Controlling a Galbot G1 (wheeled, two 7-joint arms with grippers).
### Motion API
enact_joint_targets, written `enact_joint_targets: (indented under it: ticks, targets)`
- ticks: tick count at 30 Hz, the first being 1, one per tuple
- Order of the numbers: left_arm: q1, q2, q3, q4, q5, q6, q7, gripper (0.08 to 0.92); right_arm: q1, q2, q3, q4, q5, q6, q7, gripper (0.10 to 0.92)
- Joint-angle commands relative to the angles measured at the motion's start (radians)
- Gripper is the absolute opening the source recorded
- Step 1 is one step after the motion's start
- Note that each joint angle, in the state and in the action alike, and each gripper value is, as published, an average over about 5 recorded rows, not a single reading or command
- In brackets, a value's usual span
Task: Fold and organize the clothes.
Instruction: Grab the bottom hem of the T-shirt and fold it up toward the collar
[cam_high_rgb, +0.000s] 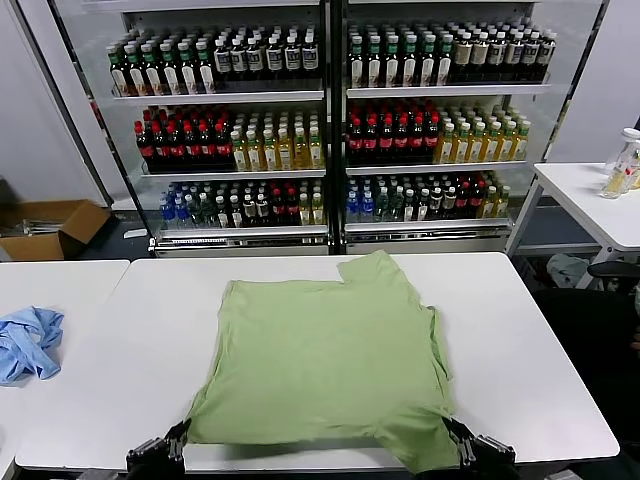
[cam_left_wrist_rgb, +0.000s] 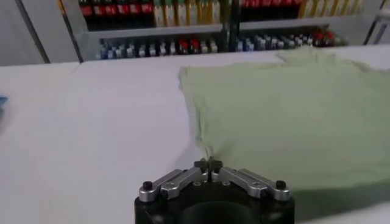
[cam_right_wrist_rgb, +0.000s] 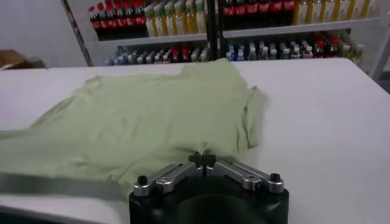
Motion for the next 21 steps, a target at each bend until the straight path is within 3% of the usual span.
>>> enact_joint_targets:
  ticks: [1,8,21]
  targets:
    - [-0.225,0.008,0.029,0.106,-0.102,-0.040,0.003,0.085,0.197,0.026,-0.058,-0.070,0.012,-0.025,0.023,0.106]
    - [-0.421,-0.025,0.136,0.316,-0.096,-0.068,0.003,0.085,0.369,0.025,-0.138,-0.200,-0.025,-0.034,0.044,0.106]
    - [-0.640,-0.054,0.221,0.528,-0.072,-0.073,0.038,0.085,0.485,0.048,-0.206,-0.307,-0.043,-0.047,0.062,0.106]
